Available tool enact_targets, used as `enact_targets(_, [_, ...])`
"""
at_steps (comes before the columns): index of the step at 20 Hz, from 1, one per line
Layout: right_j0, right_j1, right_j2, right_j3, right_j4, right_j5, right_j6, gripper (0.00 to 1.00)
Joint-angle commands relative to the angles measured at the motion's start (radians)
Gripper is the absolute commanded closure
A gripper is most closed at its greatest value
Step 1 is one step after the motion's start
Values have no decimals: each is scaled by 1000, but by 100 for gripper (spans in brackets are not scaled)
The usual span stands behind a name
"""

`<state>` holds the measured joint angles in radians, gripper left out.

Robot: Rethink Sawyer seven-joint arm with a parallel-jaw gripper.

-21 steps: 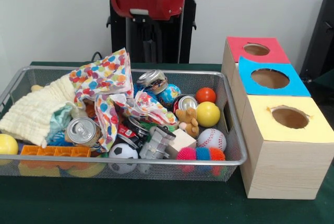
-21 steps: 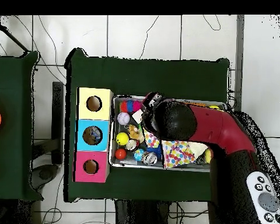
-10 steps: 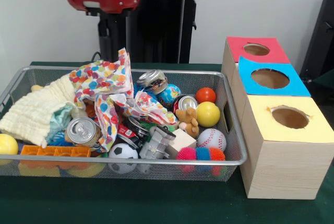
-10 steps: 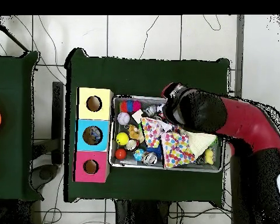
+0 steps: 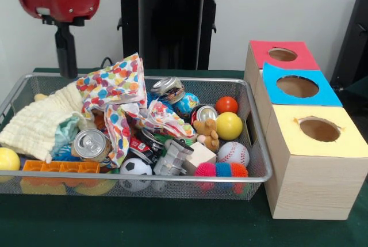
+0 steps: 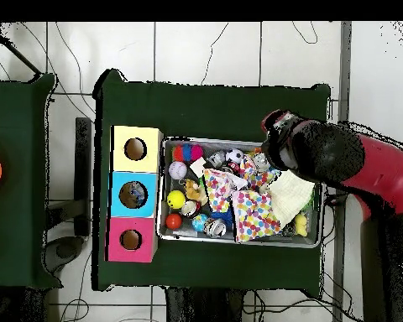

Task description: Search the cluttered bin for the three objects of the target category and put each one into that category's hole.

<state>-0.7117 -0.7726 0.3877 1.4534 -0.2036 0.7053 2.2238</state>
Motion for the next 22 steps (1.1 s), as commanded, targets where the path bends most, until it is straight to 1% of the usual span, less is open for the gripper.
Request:
enact_targets(1, [-34,128,55,-25,-90,31,-230,100])
enact_targets(4, [-50,147,60,-3,-100,-11,-219,100])
enact_targets(7, [-67,185,73,-14,-106,-13,-222,100])
enact_targets(10, [-90,221,84,-16,-125,-39,-224,100])
enact_targets(14, [-108,229,77,-2,-132,-65,-171,100])
enact_targets(18, [-133,246,93,-55,-117,-25,-190,100])
enact_targets(22, [-155,237,98,-56,-115,-23,-190,100])
